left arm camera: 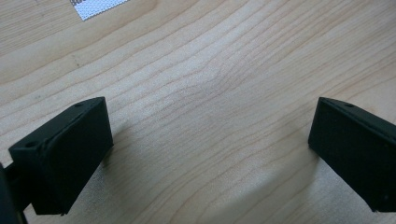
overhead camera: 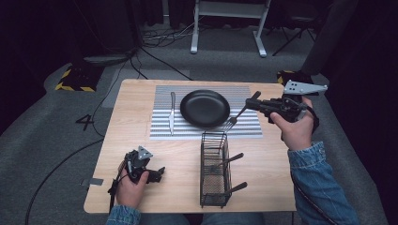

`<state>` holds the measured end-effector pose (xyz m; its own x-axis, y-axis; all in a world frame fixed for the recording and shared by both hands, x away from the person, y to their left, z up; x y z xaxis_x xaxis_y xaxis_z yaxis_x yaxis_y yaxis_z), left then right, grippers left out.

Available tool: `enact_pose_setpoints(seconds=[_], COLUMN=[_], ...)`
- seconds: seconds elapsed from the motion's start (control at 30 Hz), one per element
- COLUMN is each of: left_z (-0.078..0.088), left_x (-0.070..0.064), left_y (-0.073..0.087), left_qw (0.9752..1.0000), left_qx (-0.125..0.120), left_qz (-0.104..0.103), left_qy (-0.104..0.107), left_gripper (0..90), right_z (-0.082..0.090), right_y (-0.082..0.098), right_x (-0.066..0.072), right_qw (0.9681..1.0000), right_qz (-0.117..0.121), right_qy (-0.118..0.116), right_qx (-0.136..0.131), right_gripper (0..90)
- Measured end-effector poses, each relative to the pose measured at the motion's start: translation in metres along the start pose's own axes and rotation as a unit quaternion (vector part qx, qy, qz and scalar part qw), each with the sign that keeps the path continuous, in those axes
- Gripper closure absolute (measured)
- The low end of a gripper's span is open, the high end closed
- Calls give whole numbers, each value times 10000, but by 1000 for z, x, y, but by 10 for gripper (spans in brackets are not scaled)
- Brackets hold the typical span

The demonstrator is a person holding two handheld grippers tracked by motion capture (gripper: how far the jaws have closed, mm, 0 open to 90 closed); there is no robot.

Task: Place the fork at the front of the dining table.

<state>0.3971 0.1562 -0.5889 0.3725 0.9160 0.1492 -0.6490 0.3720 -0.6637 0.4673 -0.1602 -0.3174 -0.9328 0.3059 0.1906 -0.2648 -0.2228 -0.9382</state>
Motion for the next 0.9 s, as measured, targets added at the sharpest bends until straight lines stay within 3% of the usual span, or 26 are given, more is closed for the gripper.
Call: enact_pose_setpoints(seconds=[0.43, 0.9], left_z=[0, 0], left_x=[0, 0], left_y=[0, 0], left_qw=[10000, 10000], left_qx=[22, 21], left_qz=[-2, -6], left_qy=[-9, -9], left_gripper=[0, 0], right_z=[10, 0], right_y=[5, 34], right_x=[-39, -70], right_qw=[9987, 9972], right_qz=[-148, -404], right_qy=[474, 609], right_qx=[113, 140], right_gripper=[874, 874])
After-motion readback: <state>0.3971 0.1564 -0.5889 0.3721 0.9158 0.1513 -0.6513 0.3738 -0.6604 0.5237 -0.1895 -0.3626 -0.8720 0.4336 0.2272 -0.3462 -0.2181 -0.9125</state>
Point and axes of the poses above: each handheld gripper's, and its own axes: z roughly backward along the jaws, y roughly out of its underside, x roughly to its left, the point moved 10 cm from there along -z, roughly forward along the jaws, and after that the axes turned 14 degrees about -y, right-handed, at the moved point
